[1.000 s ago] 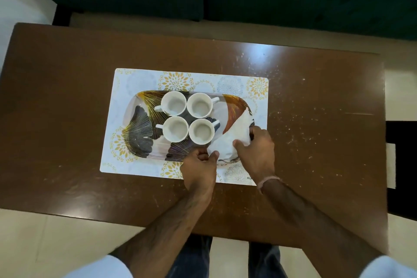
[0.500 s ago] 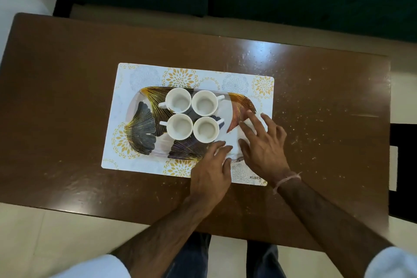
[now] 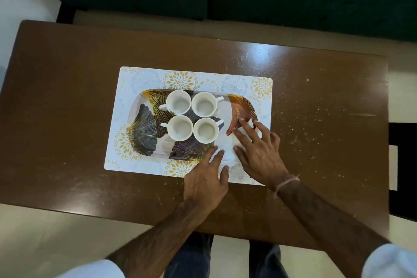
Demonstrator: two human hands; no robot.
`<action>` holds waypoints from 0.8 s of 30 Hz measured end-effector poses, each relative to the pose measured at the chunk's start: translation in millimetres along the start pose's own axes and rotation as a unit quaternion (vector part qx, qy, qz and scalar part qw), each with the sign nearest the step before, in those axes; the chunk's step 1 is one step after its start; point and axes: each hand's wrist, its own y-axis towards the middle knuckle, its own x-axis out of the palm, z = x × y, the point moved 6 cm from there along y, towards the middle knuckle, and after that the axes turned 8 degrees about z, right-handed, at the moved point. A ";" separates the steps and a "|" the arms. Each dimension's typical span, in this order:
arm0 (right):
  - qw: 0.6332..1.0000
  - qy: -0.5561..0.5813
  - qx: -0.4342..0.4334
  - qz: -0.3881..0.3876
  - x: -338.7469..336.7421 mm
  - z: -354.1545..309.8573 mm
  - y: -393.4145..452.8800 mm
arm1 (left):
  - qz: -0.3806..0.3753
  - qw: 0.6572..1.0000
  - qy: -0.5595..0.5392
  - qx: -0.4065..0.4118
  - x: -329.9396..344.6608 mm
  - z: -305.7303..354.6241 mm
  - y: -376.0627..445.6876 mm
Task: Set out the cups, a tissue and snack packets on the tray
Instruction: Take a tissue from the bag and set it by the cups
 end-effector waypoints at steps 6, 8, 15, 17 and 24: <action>1.000 0.012 0.008 -0.023 -7.5 5.1 9.1 | -0.026 1.000 -0.004 -0.007 -3.9 7.4 11.7; 0.999 0.013 0.009 -0.043 -13.9 6.1 13.9 | -0.056 0.998 0.010 -0.012 -5.1 9.0 16.8; 0.996 0.045 0.044 -0.057 -101.0 5.2 34.1 | -0.069 0.995 0.064 0.015 -64.3 41.0 36.8; 0.997 0.049 0.049 -0.032 -143.2 1.3 40.7 | -0.059 0.995 0.067 0.034 -94.5 60.2 50.6; 0.992 0.073 0.065 0.077 -308.6 -9.4 48.5 | 0.030 0.990 0.085 0.113 -233.7 155.8 112.3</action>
